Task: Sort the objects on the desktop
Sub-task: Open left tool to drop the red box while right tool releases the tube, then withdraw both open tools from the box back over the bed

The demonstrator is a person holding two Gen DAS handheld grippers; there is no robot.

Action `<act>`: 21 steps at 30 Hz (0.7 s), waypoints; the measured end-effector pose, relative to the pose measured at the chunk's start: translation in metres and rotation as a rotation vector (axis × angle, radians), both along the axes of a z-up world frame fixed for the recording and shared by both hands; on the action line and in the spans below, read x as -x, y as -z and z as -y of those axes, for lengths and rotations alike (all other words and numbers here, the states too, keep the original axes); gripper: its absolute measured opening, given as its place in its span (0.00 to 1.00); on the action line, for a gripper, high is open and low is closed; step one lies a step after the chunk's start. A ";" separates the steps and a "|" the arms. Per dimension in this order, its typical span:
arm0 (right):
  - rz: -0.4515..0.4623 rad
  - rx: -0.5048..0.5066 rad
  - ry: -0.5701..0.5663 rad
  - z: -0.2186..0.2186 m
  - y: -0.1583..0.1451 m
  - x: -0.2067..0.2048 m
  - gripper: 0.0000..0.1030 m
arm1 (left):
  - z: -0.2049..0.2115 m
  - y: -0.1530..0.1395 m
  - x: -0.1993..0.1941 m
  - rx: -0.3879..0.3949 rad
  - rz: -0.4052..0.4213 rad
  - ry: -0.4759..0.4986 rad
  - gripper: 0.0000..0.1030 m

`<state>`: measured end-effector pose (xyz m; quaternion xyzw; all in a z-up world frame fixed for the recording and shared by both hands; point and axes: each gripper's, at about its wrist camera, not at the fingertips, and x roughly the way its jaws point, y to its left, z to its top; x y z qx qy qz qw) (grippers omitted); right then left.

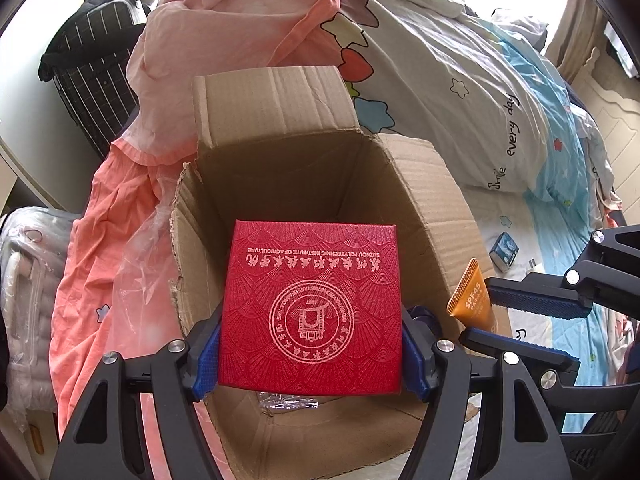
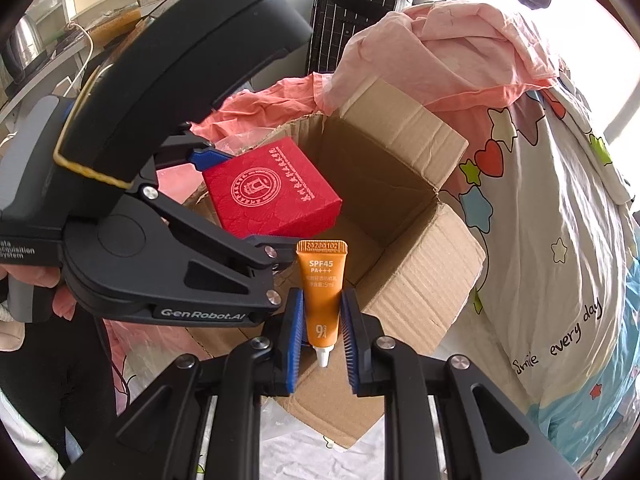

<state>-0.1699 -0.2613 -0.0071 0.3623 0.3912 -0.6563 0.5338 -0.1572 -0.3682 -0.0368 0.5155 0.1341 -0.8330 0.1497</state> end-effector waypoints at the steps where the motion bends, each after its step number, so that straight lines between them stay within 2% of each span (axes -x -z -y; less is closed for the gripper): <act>1: 0.001 0.001 0.001 0.001 0.000 0.001 0.17 | 0.001 0.000 0.000 -0.001 -0.001 -0.003 0.71; 3: 0.002 0.002 0.004 0.003 0.001 0.002 0.17 | 0.003 0.000 -0.001 -0.003 -0.005 -0.012 0.73; 5: -0.009 -0.003 0.010 0.004 0.002 0.002 0.17 | 0.005 -0.001 -0.001 -0.001 -0.012 -0.023 0.80; 6: -0.018 -0.010 0.016 0.004 0.003 0.002 0.18 | 0.006 -0.001 -0.002 0.009 -0.012 -0.033 0.87; 7: -0.032 -0.024 0.029 0.005 0.005 0.002 0.27 | 0.007 -0.002 -0.002 0.019 -0.012 -0.042 0.90; 8: -0.050 -0.034 0.042 0.005 0.006 0.003 0.43 | 0.007 -0.001 -0.002 0.028 -0.004 -0.048 0.91; 10: -0.061 -0.036 0.062 0.003 0.006 0.005 0.53 | 0.010 0.002 -0.003 0.008 0.003 -0.051 0.95; 14: -0.042 -0.018 0.086 -0.004 0.002 0.009 0.55 | 0.008 0.001 -0.004 -0.017 -0.001 -0.048 0.95; 21: -0.040 -0.013 0.106 -0.021 -0.002 0.003 0.56 | -0.007 -0.006 -0.005 -0.008 -0.001 -0.010 0.95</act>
